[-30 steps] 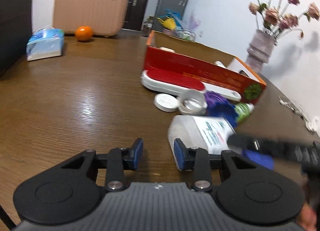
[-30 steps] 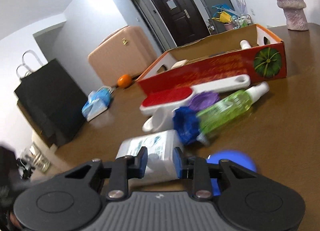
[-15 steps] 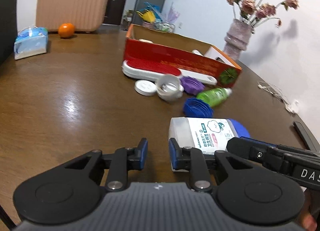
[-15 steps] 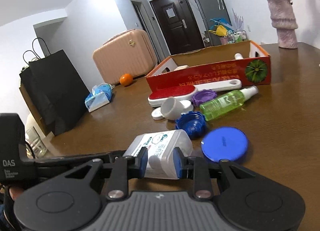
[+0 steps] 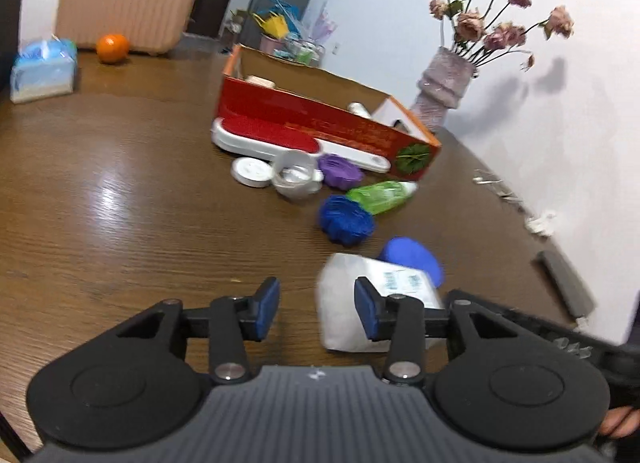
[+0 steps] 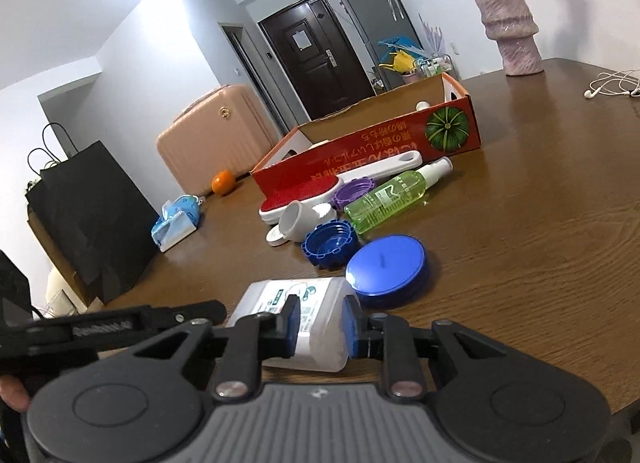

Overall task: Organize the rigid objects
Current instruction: 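Carry the pill bottle into the cardboard box and open the right tool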

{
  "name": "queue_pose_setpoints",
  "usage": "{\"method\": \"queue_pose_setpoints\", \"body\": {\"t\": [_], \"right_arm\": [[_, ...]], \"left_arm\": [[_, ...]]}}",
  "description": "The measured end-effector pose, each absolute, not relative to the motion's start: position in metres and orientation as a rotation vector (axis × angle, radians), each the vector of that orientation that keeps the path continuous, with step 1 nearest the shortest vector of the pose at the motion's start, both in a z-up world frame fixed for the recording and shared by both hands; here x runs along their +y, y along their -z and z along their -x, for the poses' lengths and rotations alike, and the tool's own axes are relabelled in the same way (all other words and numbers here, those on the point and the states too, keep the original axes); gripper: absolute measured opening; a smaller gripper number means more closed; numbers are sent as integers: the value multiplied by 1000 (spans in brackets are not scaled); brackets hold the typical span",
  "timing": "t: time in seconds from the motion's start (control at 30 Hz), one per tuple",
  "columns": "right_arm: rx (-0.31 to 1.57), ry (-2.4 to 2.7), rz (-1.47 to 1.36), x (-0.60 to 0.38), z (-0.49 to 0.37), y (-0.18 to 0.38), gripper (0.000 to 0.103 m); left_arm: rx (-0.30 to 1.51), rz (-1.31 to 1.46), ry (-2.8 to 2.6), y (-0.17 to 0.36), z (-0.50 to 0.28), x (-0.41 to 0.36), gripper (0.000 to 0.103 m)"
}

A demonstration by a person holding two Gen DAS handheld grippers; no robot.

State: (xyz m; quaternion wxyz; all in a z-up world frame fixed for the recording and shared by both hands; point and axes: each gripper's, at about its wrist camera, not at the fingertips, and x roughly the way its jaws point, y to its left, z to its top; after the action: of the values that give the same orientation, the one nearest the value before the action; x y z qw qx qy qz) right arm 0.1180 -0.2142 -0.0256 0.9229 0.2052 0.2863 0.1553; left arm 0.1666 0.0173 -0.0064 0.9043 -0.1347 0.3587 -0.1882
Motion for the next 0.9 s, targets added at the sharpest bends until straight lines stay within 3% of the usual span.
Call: {"method": "queue_pose_setpoints", "body": {"t": [0.13,0.23,0.43,0.9], "right_arm": [[606,-326,-442,-214,-123,31,22],[616,-331,-454,-214,-126,33,22],[618,-355,-491,-217,-132,36,16],[512,-357,-477,-234,-203,-14,14]], "left_arm": [[781,303,453,9,-172,6,40],[816,322,471,16,-178,1,31],[825,392,485,20,-187,7,25],[702,349,540,-31,-264,-8,23]]}}
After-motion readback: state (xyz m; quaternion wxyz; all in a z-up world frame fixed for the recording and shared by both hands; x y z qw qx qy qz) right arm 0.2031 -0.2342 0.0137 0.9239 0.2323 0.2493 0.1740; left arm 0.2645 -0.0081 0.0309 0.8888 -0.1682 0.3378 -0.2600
